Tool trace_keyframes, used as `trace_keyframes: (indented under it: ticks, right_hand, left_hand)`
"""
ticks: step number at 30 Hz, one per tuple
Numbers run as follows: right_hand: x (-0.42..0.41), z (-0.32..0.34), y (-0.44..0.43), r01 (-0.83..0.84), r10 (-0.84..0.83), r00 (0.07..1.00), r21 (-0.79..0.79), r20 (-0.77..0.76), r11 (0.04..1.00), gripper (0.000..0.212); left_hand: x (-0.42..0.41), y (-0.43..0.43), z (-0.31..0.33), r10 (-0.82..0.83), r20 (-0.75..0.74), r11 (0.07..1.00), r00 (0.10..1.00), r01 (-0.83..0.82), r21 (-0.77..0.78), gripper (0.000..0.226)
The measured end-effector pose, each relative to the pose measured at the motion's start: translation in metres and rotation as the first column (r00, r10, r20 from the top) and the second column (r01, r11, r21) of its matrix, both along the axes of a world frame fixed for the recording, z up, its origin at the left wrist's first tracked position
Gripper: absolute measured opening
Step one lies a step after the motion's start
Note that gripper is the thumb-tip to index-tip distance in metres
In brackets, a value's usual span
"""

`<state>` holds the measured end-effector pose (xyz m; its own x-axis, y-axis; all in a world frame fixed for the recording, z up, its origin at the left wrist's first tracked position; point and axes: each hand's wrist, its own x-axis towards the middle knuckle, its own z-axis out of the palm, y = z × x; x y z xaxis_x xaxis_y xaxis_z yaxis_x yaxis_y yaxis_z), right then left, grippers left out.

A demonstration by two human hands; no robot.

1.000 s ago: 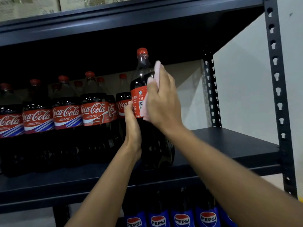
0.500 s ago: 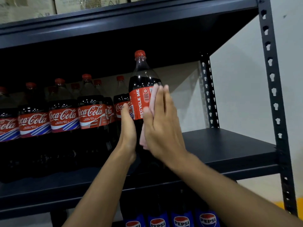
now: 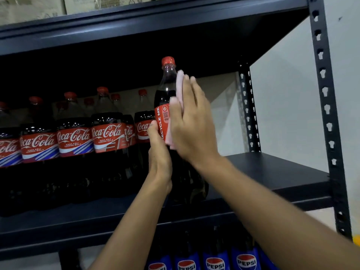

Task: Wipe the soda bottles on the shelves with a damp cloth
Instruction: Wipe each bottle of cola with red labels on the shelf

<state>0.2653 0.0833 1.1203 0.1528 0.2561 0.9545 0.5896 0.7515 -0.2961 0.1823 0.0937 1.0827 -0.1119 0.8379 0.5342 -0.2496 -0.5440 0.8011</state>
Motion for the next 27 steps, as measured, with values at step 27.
trace_keyframes:
  ticks: [27]
  right_hand:
    - [0.019,0.036,0.007,-0.246,0.233,0.967,-0.122,-0.106,0.962,0.051]
  left_hand:
    - [-0.003,0.008,-0.018,-0.139,-0.140,0.984,0.980,0.152,0.091,0.077]
